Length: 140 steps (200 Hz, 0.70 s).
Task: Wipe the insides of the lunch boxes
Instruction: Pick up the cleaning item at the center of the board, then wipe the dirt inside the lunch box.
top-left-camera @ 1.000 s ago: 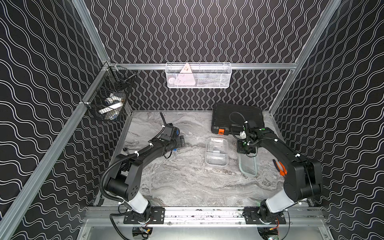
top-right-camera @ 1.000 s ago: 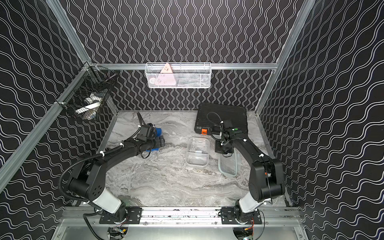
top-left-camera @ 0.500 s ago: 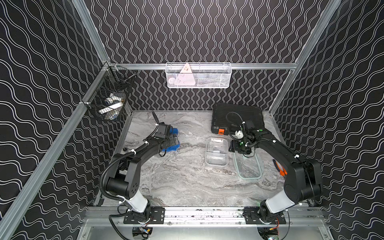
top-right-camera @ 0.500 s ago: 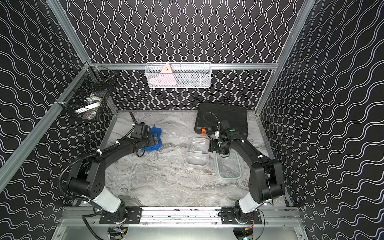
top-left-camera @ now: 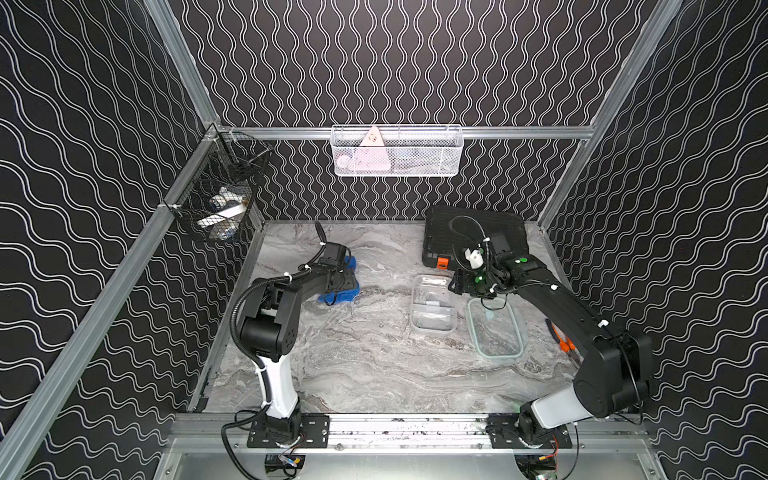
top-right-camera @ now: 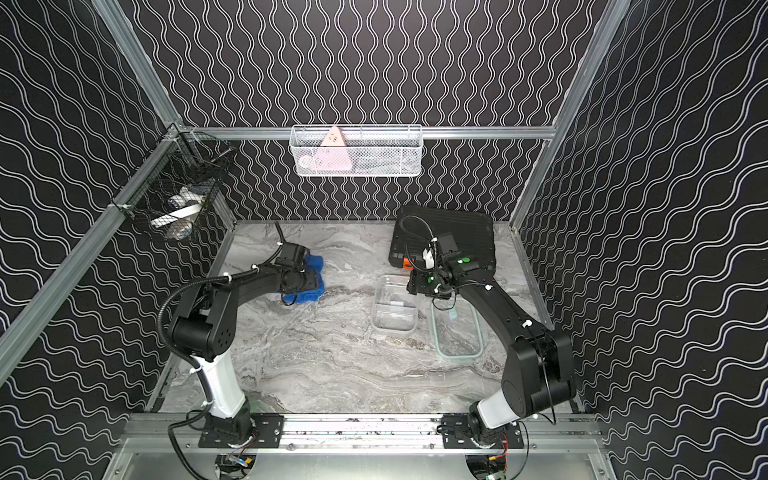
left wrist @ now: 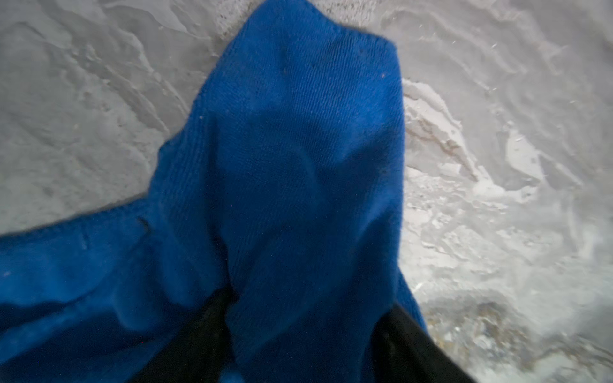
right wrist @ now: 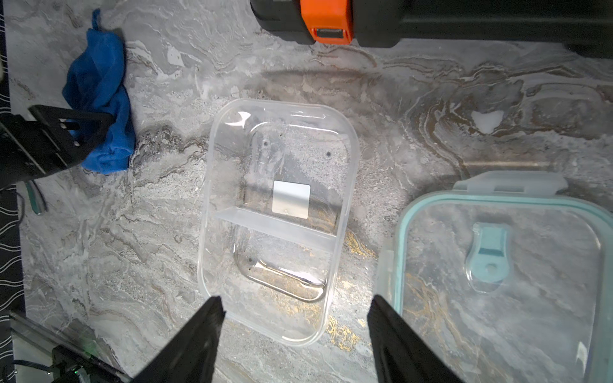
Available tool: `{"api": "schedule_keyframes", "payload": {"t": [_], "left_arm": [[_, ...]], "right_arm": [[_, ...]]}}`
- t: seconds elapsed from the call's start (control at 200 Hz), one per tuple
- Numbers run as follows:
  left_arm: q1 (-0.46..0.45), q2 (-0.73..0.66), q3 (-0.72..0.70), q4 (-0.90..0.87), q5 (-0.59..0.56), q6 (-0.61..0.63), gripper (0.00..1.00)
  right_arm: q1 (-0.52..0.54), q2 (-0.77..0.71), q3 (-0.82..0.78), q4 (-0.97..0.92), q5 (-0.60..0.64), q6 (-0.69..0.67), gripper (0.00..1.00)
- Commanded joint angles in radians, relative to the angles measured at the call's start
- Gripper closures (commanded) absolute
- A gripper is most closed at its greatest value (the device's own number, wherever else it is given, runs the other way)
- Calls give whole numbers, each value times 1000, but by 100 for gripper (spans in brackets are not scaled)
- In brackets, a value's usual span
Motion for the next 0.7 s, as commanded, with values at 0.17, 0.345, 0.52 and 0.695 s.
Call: {"api": "schedule_keyframes", "payload": {"t": [0.17,0.345,0.52,0.695], "left_arm": [[-32,-60,-78,120,180,-13,85],[-108,-186,-96,200,288,1,91],[-174,-295,-103,253,372,18,95],[-214,-341,-108,332,490,-4,97]], "right_arm": [[0,-6,-23,63,-19,21,27],[0,-44,-70,181,-147,32,26],[1,-85,-131,314,-273,63,23],[0,-118,-161,411,-384,95,19]]}}
